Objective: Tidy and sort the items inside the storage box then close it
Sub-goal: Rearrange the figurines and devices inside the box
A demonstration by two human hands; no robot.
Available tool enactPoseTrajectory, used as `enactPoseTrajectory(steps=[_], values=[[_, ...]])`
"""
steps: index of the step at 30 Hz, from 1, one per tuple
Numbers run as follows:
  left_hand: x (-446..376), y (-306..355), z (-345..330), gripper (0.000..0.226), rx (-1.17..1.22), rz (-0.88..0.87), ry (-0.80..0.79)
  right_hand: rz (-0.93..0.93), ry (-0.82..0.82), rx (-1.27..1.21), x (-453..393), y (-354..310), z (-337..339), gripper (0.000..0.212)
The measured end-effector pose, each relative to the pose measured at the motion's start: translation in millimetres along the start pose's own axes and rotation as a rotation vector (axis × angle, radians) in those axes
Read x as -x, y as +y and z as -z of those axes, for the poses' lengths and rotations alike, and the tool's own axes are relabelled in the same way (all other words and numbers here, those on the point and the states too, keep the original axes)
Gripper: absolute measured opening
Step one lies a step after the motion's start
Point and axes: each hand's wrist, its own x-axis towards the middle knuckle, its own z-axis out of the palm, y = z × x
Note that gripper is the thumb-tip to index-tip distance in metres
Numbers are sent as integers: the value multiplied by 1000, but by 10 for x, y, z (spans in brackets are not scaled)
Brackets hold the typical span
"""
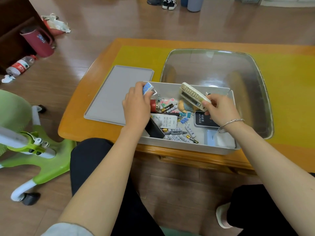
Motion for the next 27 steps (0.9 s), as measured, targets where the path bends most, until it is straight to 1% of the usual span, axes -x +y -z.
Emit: enactPoseTrajectory(steps=[4, 10, 16, 21, 24, 27], values=[[15, -106, 79, 25, 145, 41, 5, 24, 1, 36, -38, -79, -124, 19], [67, -194, 132, 26, 185, -3, 7, 38, -74, 78, -158, -208, -332, 20], [130, -265, 158, 28, 247, 33, -2, 2, -148, 130, -205, -293, -571, 24], [115, -334, 183, 22, 242, 34, -20, -11, -143, 98, -201, -314, -657, 24], [94, -354, 177, 21, 220, 38, -23, 7, -102, 40, -192, -303, -639, 20], [75, -356, 154, 22, 179, 20, -34, -5, -109, -37, -185, -264, -613, 24]])
